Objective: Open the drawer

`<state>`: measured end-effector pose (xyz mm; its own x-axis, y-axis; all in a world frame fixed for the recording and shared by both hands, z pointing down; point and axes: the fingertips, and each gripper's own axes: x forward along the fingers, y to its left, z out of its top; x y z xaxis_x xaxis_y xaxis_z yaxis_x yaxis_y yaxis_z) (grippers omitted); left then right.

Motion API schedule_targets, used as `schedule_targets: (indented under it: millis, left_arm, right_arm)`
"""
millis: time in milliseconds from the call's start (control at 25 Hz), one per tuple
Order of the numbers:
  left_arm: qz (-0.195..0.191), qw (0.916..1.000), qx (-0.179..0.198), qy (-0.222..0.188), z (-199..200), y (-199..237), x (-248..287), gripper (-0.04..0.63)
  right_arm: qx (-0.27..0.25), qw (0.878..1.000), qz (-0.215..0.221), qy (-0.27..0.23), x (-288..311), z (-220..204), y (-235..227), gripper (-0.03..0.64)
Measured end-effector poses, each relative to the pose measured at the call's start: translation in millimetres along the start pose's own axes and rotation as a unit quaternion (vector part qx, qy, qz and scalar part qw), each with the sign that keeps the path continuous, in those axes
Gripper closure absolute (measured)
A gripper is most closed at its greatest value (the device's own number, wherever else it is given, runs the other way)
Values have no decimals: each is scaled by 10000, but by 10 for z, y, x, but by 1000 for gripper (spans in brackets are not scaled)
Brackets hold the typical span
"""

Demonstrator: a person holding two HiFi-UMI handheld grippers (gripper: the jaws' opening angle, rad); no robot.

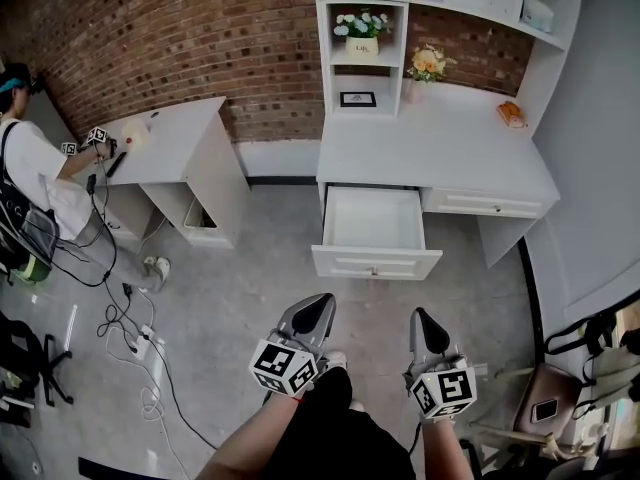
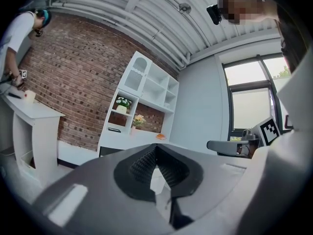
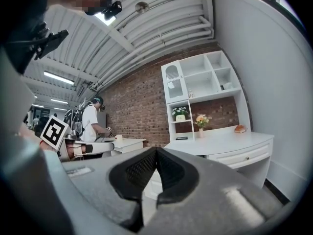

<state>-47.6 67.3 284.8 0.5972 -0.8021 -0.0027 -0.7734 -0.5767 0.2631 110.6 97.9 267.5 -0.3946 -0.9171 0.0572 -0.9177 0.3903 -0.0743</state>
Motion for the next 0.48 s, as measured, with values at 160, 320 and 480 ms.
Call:
schedule_targets:
  millis: [160, 320, 480]
  left_arm:
    - [38, 10000, 50, 22, 53, -18, -89, 594]
    - [13, 9999, 84, 57, 115, -71, -150, 594]
    - [17, 10000, 36, 17, 160, -113, -219, 594]
  right_arm:
    - [-6, 10000, 7, -29, -61, 60, 24, 615]
    - [0, 10000, 42, -62, -126, 114, 41, 615]
    - [-47, 9999, 92, -107, -198, 226, 102, 615]
